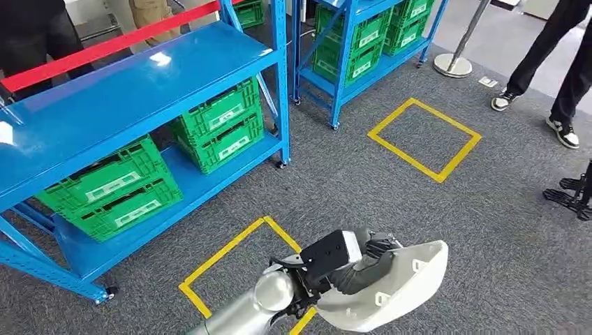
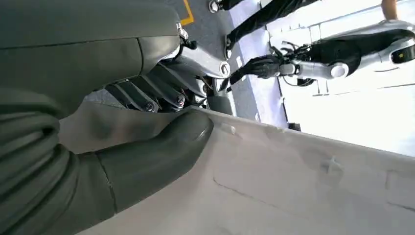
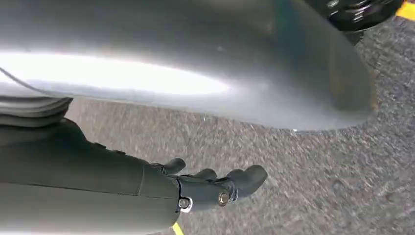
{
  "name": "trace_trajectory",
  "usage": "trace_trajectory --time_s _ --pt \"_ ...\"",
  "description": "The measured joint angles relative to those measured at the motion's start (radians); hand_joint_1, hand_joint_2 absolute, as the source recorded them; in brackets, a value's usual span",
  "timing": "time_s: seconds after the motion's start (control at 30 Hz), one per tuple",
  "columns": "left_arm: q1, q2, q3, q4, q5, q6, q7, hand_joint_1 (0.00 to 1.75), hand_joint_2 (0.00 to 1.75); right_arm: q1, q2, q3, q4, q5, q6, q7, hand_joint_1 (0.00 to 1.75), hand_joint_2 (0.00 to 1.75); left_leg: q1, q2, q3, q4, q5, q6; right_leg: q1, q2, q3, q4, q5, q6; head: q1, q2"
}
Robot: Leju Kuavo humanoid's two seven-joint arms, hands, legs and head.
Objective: Take the parts from the cabinet and place them on the table.
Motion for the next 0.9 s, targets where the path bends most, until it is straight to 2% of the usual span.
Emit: trace_trajectory --time_s 0.03,0.07,0.1,0.13,0.17,0.2,0.23,0.3,0.33,0.37,0.4,0.43,0.47,0.5,0.53,0.57,0.6,0.63,0.67,0.7,0.73,0.77,0.8,0.83,0.87,0.9 --pt "0.001 0.000 0.000 0.002 0.000 -0.002 0.000 1.75 1.75 0.001 0.000 -0.002 0.000 -0.011 0.002 0.000 0.00 0.00 0.000 0.008 -0.003 0.004 0.000 -0.001 -0.001 -0.001 0.004 0.007 0.005 0.000 0.000 0.000" --pt "0.001 0.000 0.000 0.002 -0.001 -0.003 0.000 1.75 1.75 0.002 0.000 -0.006 0.000 -0.017 0.001 0.000 0.00 0.00 0.001 0.016 -0.004 0.008 -0.002 -0.003 -0.003 -0.002 0.032 -0.030 0.029 0.000 0.000 0.000" --pt "0.001 0.000 0.000 0.002 -0.001 -0.003 0.000 1.75 1.75 0.002 0.000 -0.008 0.000 -0.019 0.000 0.000 0.00 0.00 0.003 0.023 -0.004 0.013 -0.007 -0.008 -0.004 -0.007 0.078 -0.105 0.064 0.000 0.000 0.000" --pt "0.001 0.000 -0.001 0.001 -0.001 -0.003 0.000 1.75 1.75 0.001 0.000 -0.008 0.000 -0.020 -0.002 -0.001 0.00 0.00 0.006 0.032 -0.003 0.021 -0.014 -0.013 -0.004 -0.022 0.136 -0.204 0.105 0.002 0.000 0.000" --pt "0.001 0.000 -0.001 0.001 -0.001 -0.006 0.000 1.75 1.75 -0.001 0.001 -0.009 0.000 -0.021 -0.001 -0.001 0.00 0.00 0.002 0.040 -0.005 0.027 -0.021 -0.023 0.002 -0.059 0.168 -0.264 0.091 0.005 0.000 0.000" --pt "0.000 0.000 -0.002 0.000 -0.001 -0.006 0.000 1.75 1.75 -0.005 0.006 -0.009 0.000 -0.022 0.000 -0.001 0.00 0.00 -0.007 0.046 -0.011 0.037 -0.027 -0.031 0.011 -0.061 0.166 -0.272 0.088 -0.014 0.010 0.000" --pt "0.001 0.000 -0.002 0.000 -0.002 -0.009 0.000 1.75 1.75 -0.005 0.006 -0.010 0.000 -0.024 0.000 0.000 0.00 0.00 -0.009 0.051 -0.011 0.036 -0.028 -0.034 0.009 -0.049 0.161 -0.265 0.085 -0.031 0.003 0.000" --pt "0.000 0.000 -0.007 0.000 -0.002 -0.010 0.000 1.75 1.75 -0.003 0.006 -0.012 0.000 -0.026 0.002 0.000 0.00 0.00 -0.008 0.066 -0.003 0.031 -0.031 -0.042 0.013 -0.033 0.157 -0.260 0.080 -0.042 -0.002 0.000" --pt "-0.001 0.000 -0.009 0.000 -0.002 -0.010 0.000 1.75 1.75 -0.003 0.006 -0.014 0.000 -0.026 0.002 0.000 0.00 0.00 -0.004 0.068 0.000 0.032 -0.037 -0.049 0.011 -0.024 0.159 -0.265 0.083 -0.051 -0.003 0.000" --pt "-0.001 0.000 -0.010 -0.002 -0.002 -0.010 0.000 1.75 1.75 -0.003 0.006 -0.014 0.000 -0.026 0.002 0.000 0.00 0.00 -0.001 0.029 -0.006 0.048 -0.056 -0.056 0.009 -0.016 0.160 -0.269 0.087 -0.058 -0.006 0.000" --pt "0.000 0.001 -0.010 -0.003 -0.002 -0.011 0.000 1.75 1.75 -0.005 0.006 -0.014 0.000 -0.026 0.002 -0.001 0.00 0.00 -0.001 0.003 -0.026 0.096 -0.090 -0.054 0.009 -0.009 0.158 -0.270 0.090 -0.065 -0.010 0.000" --pt "0.000 0.002 -0.010 -0.003 -0.002 -0.011 0.000 1.75 1.75 -0.008 0.006 -0.014 0.000 -0.027 0.002 -0.002 0.00 0.00 -0.002 -0.010 -0.062 0.177 -0.134 -0.052 0.011 0.000 0.156 -0.271 0.093 -0.069 -0.013 0.000" --pt "0.001 0.003 -0.010 -0.002 -0.002 -0.011 0.000 1.75 1.75 -0.009 0.006 -0.014 0.000 -0.027 0.003 -0.002 0.00 0.00 -0.003 -0.014 -0.101 0.261 -0.172 -0.050 0.014 0.010 0.152 -0.271 0.095 -0.072 -0.018 0.000" --pt "0.002 0.004 -0.010 -0.002 -0.003 -0.011 0.000 1.75 1.75 -0.008 0.006 -0.015 0.000 -0.028 0.004 -0.002 0.00 0.00 -0.004 -0.016 -0.134 0.328 -0.194 -0.047 0.018 0.020 0.149 -0.271 0.098 -0.075 -0.020 0.000" --pt "0.003 0.004 -0.010 -0.001 -0.003 -0.011 0.000 1.75 1.75 -0.007 0.006 -0.015 0.000 -0.029 0.004 -0.002 0.00 0.00 -0.007 -0.017 -0.149 0.356 -0.192 -0.041 0.023 0.033 0.147 -0.271 0.100 -0.079 -0.020 0.000" --pt "0.004 0.004 -0.010 -0.001 -0.003 -0.011 0.001 1.75 1.75 -0.006 0.006 -0.016 0.000 -0.029 0.005 -0.002 0.00 0.00 -0.011 -0.018 -0.139 0.330 -0.162 -0.029 0.029 0.047 0.146 -0.271 0.103 -0.080 -0.020 0.000" --pt "0.004 0.004 -0.011 -0.002 -0.003 -0.011 0.000 1.75 1.75 -0.005 0.006 -0.017 0.000 -0.029 0.005 -0.002 0.00 0.00 -0.017 -0.024 -0.110 0.267 -0.118 -0.015 0.033 0.061 0.147 -0.271 0.106 -0.082 -0.021 0.000" --pt "0.004 0.004 -0.011 -0.003 -0.006 -0.011 0.000 1.75 1.75 -0.006 0.006 -0.017 0.000 -0.029 0.005 -0.003 0.00 0.00 -0.027 -0.038 -0.067 0.174 -0.063 0.003 0.037 0.077 0.148 -0.271 0.108 -0.083 -0.020 0.000" --pt "0.003 0.003 -0.013 -0.005 -0.007 -0.011 0.000 1.75 1.75 -0.006 0.008 -0.018 0.000 -0.029 0.005 -0.003 0.00 0.00 -0.041 -0.071 -0.028 0.088 -0.016 0.023 0.038 0.089 0.150 -0.272 0.111 -0.083 -0.020 0.000" --pt "0.003 0.004 -0.015 -0.005 -0.008 -0.011 0.000 1.75 1.75 -0.006 0.019 -0.018 0.002 -0.030 0.006 -0.003 0.00 0.00 -0.043 -0.116 -0.016 0.057 -0.022 0.049 0.030 0.093 0.146 -0.274 0.117 -0.079 -0.010 0.000" --pt "0.001 0.004 -0.017 -0.005 -0.008 -0.011 0.000 1.75 1.75 -0.010 0.016 -0.019 0.001 -0.030 0.006 -0.003 0.00 0.00 -0.045 -0.113 -0.018 0.041 -0.011 0.048 0.023 0.109 0.140 -0.275 0.123 -0.072 -0.010 0.000" --pt "0.001 0.004 -0.018 -0.005 -0.009 -0.012 0.000 1.75 1.75 -0.010 0.020 -0.019 0.001 -0.030 0.010 -0.003 0.00 0.00 -0.056 -0.103 -0.017 0.033 -0.014 0.050 0.016 0.120 0.134 -0.278 0.127 -0.062 -0.019 0.000" --pt "0.001 0.003 -0.018 -0.005 -0.009 -0.012 0.001 1.75 1.75 -0.009 0.023 -0.021 0.001 -0.030 0.010 -0.003 0.00 0.00 -0.055 -0.090 -0.015 0.025 -0.011 0.052 0.014 0.132 0.133 -0.285 0.135 -0.056 -0.022 0.000" --pt "0.000 0.001 -0.019 -0.007 -0.009 -0.015 0.000 1.75 1.75 -0.006 0.025 -0.023 0.002 -0.030 0.010 -0.002 0.00 0.00 -0.051 -0.077 -0.007 0.000 0.004 0.055 0.022 0.145 0.135 -0.300 0.147 -0.049 -0.023 0.000" --pt "0.000 -0.001 -0.021 -0.008 -0.010 -0.016 0.000 1.75 1.75 -0.005 0.022 -0.024 0.001 -0.030 0.010 -0.002 0.00 0.00 -0.034 -0.055 0.010 -0.029 0.025 0.035 0.022 0.113 0.134 -0.293 0.145 -0.056 -0.025 0.000" --pt "-0.002 -0.001 -0.024 -0.007 -0.010 -0.016 -0.001 1.75 1.75 -0.005 0.022 -0.024 0.001 -0.030 0.009 -0.002 0.00 0.00 -0.030 -0.050 0.015 -0.043 0.033 0.036 0.029 0.064 0.121 -0.268 0.114 -0.050 -0.019 0.000"
